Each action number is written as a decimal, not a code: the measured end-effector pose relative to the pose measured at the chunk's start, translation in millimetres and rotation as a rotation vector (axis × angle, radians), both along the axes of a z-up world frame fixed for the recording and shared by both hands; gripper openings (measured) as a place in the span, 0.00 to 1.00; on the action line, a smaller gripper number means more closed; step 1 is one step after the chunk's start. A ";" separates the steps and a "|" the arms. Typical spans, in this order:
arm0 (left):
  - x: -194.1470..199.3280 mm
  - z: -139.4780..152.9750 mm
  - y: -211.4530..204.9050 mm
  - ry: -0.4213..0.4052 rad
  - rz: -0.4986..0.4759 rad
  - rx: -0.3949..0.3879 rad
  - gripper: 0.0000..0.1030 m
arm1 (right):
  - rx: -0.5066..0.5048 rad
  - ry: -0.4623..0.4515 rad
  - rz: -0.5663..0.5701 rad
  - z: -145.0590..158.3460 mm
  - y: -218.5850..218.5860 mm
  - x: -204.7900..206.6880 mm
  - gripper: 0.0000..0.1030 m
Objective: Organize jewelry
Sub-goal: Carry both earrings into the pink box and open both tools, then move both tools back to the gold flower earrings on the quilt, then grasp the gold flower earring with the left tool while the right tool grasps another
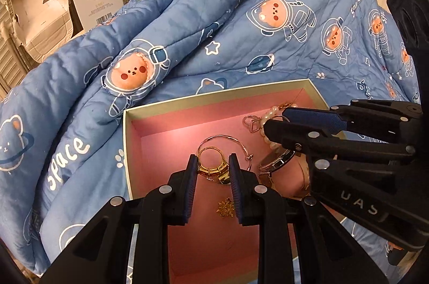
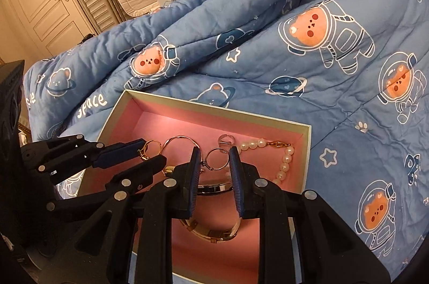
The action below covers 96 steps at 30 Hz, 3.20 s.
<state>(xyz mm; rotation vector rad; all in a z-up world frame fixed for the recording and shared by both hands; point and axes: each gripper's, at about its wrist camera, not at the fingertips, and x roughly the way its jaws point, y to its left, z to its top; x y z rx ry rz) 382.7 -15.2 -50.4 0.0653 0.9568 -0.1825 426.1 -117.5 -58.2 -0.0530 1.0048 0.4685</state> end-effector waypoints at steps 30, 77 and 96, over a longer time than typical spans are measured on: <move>-0.9 -7.0 -11.2 0.010 -0.056 0.056 0.30 | -0.088 0.079 -0.011 -25.2 22.7 27.3 0.29; -211.9 -28.2 0.4 -0.178 -0.032 -0.139 0.93 | -0.019 -0.175 0.107 -43.9 -66.2 -218.0 0.53; -221.9 -36.3 -0.2 -0.157 -0.013 -0.170 0.93 | -0.072 -0.198 0.176 -56.2 -41.6 -220.5 0.17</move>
